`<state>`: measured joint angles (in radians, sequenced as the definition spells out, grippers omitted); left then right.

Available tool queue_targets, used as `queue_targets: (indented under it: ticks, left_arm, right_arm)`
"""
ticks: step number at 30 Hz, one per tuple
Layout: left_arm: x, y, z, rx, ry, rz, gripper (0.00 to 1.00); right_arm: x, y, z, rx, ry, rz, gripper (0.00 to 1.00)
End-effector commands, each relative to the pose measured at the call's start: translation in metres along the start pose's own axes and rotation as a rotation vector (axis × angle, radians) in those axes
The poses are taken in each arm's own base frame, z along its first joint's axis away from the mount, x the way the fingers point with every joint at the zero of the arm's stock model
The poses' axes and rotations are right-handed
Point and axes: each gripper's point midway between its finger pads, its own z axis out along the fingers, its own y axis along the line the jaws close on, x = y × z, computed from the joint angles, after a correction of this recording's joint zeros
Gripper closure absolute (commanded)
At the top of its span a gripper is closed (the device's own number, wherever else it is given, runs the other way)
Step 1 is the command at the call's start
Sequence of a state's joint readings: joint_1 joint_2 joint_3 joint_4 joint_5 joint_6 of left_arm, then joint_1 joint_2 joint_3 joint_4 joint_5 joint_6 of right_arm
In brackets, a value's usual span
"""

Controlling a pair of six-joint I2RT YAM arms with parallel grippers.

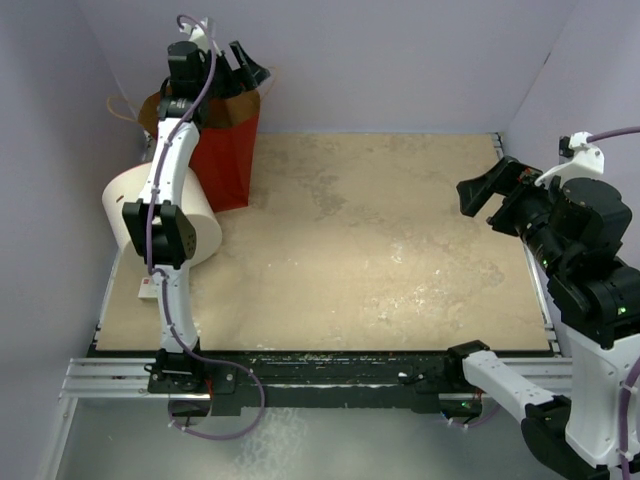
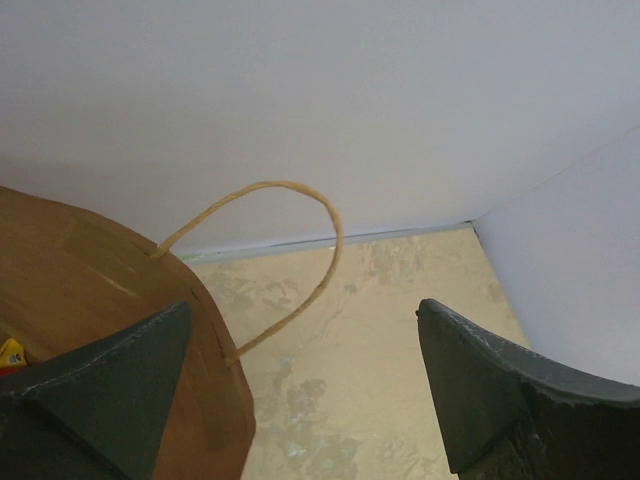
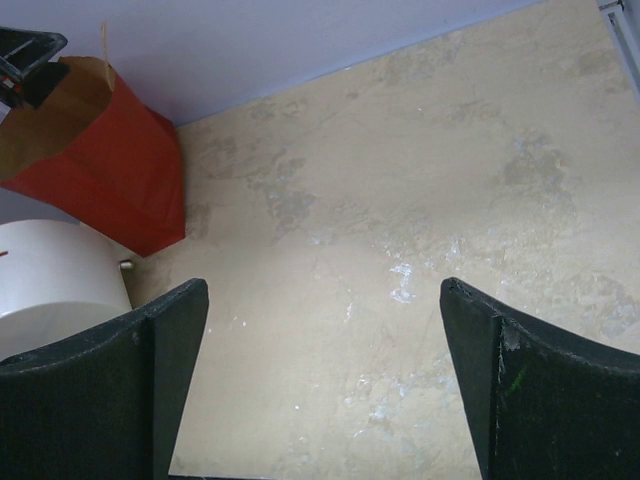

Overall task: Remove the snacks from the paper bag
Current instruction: Move the paper bag to the center of the board.

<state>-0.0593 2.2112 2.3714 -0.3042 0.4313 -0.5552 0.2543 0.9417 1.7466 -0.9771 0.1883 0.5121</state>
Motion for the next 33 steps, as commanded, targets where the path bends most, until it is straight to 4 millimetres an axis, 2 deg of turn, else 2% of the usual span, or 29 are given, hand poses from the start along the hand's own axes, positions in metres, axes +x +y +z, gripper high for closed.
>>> queue_targets:
  ticks: [1,4,9,14,18,20,24,31,33]
  left_arm:
    - [-0.03,-0.029,0.007,0.113,-0.109,0.124,0.06]
    - [-0.015,-0.029,0.024,0.112,-0.107,0.184,0.09]
    - [-0.005,-0.022,0.047,-0.036,-0.155,0.321,0.15]
    - [-0.003,-0.009,0.066,-0.067,-0.214,0.315,0.21]
    - [0.003,-0.015,0.08,-0.044,-0.236,0.326,0.28]
    - [0.01,-0.019,0.085,-0.034,-0.234,0.34,0.35]
    - [0.018,-0.023,0.088,-0.041,-0.22,0.362,0.58]
    - [0.006,-0.047,0.071,0.022,-0.214,0.383,0.94]
    - [0.004,-0.055,0.065,0.031,-0.21,0.382,1.0]
  right_arm:
    - [-0.007,-0.004,-0.003,0.038,-0.023,0.055,0.01]
    - [-0.003,-0.003,-0.001,0.04,-0.007,0.076,0.01]
    - [0.004,-0.001,0.003,0.037,0.017,0.121,0.01]
    - [0.008,0.003,-0.001,0.019,0.029,0.177,0.0]
    - [0.009,0.0,-0.005,0.028,0.031,0.186,0.01]
    - [0.01,-0.001,-0.007,0.036,0.036,0.189,0.0]
    - [0.011,-0.002,-0.007,0.044,0.042,0.193,0.0]
    - [0.01,0.006,-0.005,0.006,0.046,0.195,0.0]
    - [0.008,0.008,-0.004,-0.005,0.046,0.188,0.0]
